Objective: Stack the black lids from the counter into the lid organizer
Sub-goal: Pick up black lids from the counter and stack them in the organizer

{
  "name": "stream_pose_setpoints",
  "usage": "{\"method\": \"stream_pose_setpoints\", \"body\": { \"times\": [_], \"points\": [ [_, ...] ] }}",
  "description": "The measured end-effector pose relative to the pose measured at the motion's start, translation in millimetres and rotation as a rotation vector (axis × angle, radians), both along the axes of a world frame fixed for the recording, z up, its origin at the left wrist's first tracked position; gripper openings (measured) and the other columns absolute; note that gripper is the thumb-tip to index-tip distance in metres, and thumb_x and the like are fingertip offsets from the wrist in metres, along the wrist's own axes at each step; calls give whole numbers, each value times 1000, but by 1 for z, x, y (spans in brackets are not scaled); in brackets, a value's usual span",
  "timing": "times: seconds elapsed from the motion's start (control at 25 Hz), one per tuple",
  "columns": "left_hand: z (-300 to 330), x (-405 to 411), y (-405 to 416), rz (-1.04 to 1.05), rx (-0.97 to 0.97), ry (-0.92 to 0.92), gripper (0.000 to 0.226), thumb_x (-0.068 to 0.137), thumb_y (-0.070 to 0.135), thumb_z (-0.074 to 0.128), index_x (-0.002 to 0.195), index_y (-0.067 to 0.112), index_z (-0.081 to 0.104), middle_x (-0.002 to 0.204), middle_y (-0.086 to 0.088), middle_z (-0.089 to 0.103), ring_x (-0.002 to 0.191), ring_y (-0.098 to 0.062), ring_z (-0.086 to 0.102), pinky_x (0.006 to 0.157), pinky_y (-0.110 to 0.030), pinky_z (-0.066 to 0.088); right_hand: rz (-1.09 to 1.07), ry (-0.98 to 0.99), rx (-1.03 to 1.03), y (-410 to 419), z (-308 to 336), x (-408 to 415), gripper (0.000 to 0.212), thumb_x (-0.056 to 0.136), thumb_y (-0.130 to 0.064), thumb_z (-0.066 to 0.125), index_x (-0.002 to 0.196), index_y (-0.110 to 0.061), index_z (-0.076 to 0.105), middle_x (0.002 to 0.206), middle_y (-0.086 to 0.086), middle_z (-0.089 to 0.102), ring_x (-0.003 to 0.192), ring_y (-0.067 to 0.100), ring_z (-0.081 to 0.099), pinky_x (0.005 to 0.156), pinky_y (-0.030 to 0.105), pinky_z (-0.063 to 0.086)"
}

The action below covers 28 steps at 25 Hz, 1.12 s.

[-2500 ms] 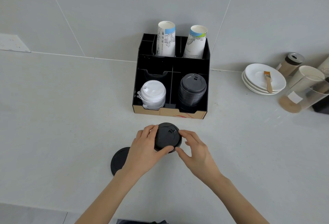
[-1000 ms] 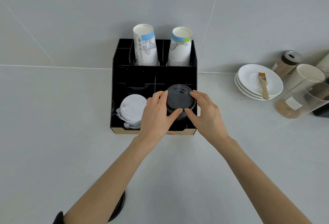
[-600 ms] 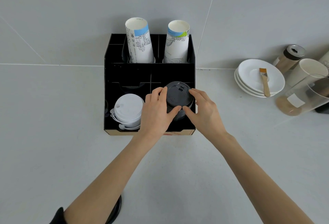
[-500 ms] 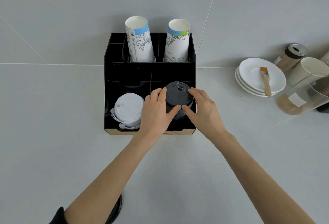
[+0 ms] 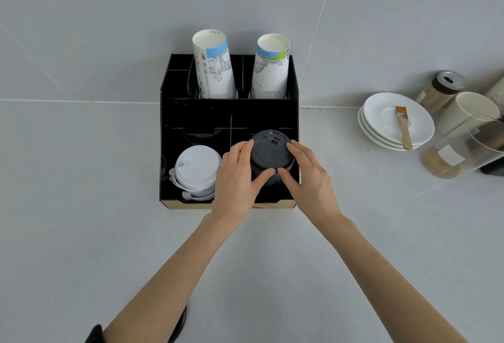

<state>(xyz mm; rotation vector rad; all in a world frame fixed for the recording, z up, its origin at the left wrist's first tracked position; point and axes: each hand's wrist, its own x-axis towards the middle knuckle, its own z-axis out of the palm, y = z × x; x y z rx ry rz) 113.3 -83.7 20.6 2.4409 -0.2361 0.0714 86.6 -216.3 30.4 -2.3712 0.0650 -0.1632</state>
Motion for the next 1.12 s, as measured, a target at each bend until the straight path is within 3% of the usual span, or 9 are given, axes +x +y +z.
{"method": "stream_pose_setpoints", "body": {
  "times": [0.2,0.36,0.64,1.12],
  "points": [
    [6,4,3,-5,-47,49,63,76,31,68,128,11,38,134,-9,43,119,-26,46,94,-43,47,-2,19,11,0,2,1,47,86,-16,57,130,-10,40,141,4,43,124,21,47,100,30,39],
    [13,8,10,-63,-62,112,60,78,27,68,128,12,37,136,-8,41,118,-26,47,94,-42,46,35,74,-67,-3,11,3,48,87,-18,55,131,-10,38,144,5,39,126,24,44,101,34,39],
    [19,-6,27,-64,-24,85,59,83,27,61,133,11,33,145,-8,33,130,-27,33,106,-42,33,90,34,-109,12,19,-9,53,85,-21,57,133,-12,36,148,8,32,135,25,32,113,45,30],
    [17,-68,104,5,4,73,53,85,23,58,131,9,36,139,-9,43,125,-26,42,104,-39,34,279,59,-121,65,8,-52,49,89,-18,51,134,-13,32,144,5,39,139,18,24,114,37,24]
  ]
}}
